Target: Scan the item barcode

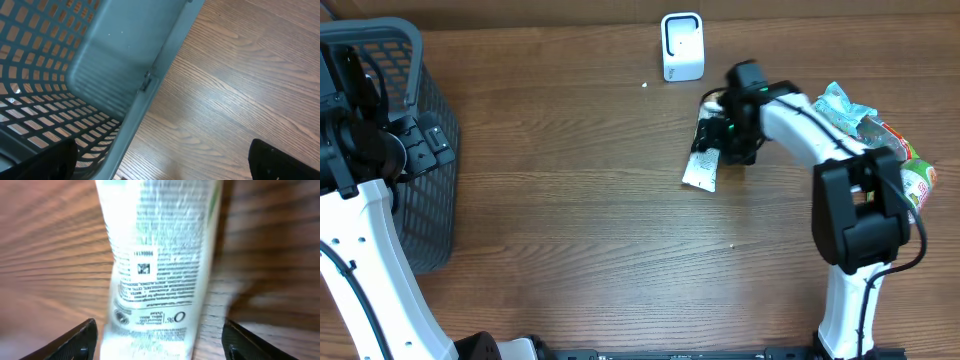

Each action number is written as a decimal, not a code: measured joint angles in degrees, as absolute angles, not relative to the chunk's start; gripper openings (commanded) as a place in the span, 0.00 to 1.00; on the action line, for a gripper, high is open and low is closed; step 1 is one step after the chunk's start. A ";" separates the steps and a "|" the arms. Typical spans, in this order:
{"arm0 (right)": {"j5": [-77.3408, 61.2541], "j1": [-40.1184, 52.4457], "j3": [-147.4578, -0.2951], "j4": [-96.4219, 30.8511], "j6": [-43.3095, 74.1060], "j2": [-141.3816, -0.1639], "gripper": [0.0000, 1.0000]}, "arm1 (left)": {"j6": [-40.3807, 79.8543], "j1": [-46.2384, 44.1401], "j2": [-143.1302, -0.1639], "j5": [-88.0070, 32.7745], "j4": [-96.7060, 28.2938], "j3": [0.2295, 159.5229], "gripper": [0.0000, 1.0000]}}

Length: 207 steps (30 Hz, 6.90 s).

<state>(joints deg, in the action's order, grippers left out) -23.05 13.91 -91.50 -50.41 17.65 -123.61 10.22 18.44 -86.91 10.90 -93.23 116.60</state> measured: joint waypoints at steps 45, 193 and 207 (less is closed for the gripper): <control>-33.58 10.61 -74.13 -26.65 20.03 -118.63 0.04 | 10.22 18.44 -86.91 10.90 -93.23 116.60 1.00; 7.14 -6.98 -89.12 -70.39 46.96 -82.00 0.03 | 10.07 18.44 -86.91 10.90 -93.21 116.60 1.00; -1.50 -33.36 -62.65 -55.92 44.27 -82.00 0.04 | 10.07 18.44 -86.91 10.90 -93.21 116.60 1.00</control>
<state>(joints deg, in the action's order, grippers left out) -1.50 -33.36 -62.65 -55.92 44.27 -82.00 10.07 18.44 -86.91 10.90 -93.21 116.60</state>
